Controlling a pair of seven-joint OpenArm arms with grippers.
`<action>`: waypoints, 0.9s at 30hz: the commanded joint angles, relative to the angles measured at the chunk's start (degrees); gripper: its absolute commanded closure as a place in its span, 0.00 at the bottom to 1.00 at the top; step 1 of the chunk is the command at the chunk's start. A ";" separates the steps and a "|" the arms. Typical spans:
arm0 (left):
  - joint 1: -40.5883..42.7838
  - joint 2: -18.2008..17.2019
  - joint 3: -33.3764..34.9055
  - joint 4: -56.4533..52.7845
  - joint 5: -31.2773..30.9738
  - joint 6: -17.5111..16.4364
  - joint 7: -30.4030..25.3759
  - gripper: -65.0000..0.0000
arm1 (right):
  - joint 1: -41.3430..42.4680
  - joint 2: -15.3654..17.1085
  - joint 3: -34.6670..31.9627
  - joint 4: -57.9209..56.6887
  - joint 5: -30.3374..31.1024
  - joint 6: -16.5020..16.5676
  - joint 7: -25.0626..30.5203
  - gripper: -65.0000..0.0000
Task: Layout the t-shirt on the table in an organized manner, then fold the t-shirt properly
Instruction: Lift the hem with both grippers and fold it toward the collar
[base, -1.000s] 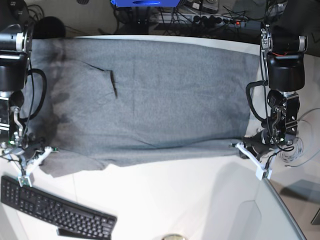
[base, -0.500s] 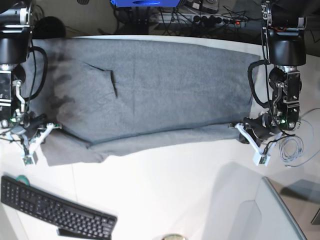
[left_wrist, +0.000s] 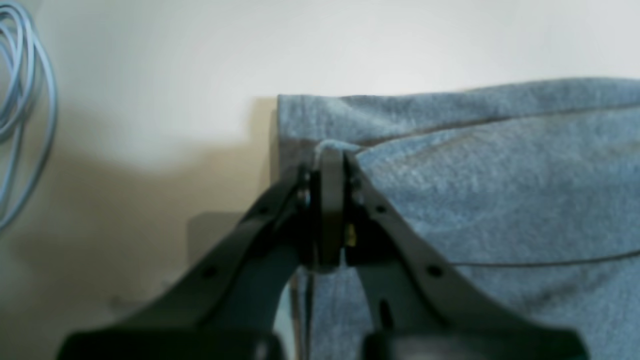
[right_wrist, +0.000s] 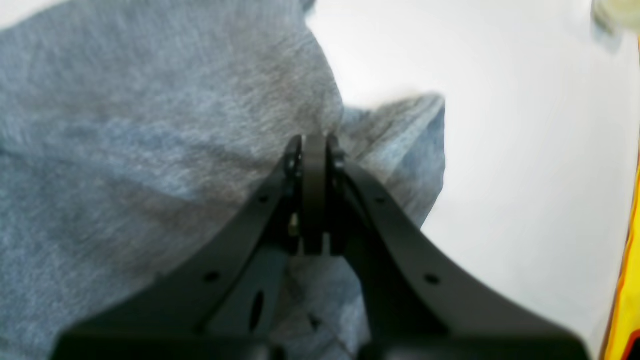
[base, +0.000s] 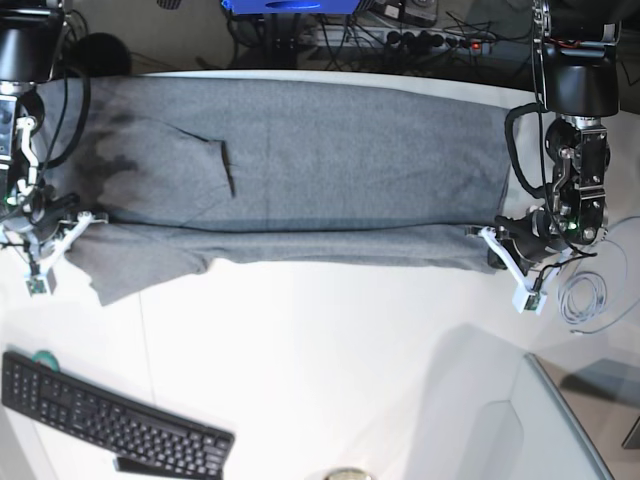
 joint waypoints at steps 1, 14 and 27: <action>-0.53 -1.01 -0.26 1.62 -0.29 0.20 -0.34 1.00 | 0.34 0.42 0.35 1.90 -0.03 0.01 0.50 1.00; 2.02 -1.10 -0.35 5.05 0.15 -3.41 1.94 1.00 | -4.15 -1.60 3.08 7.00 -0.03 0.01 -3.90 1.00; 3.16 -2.68 -0.35 5.13 -0.11 -3.49 1.94 1.00 | -6.61 -1.60 3.25 5.86 -0.03 0.01 -3.64 1.00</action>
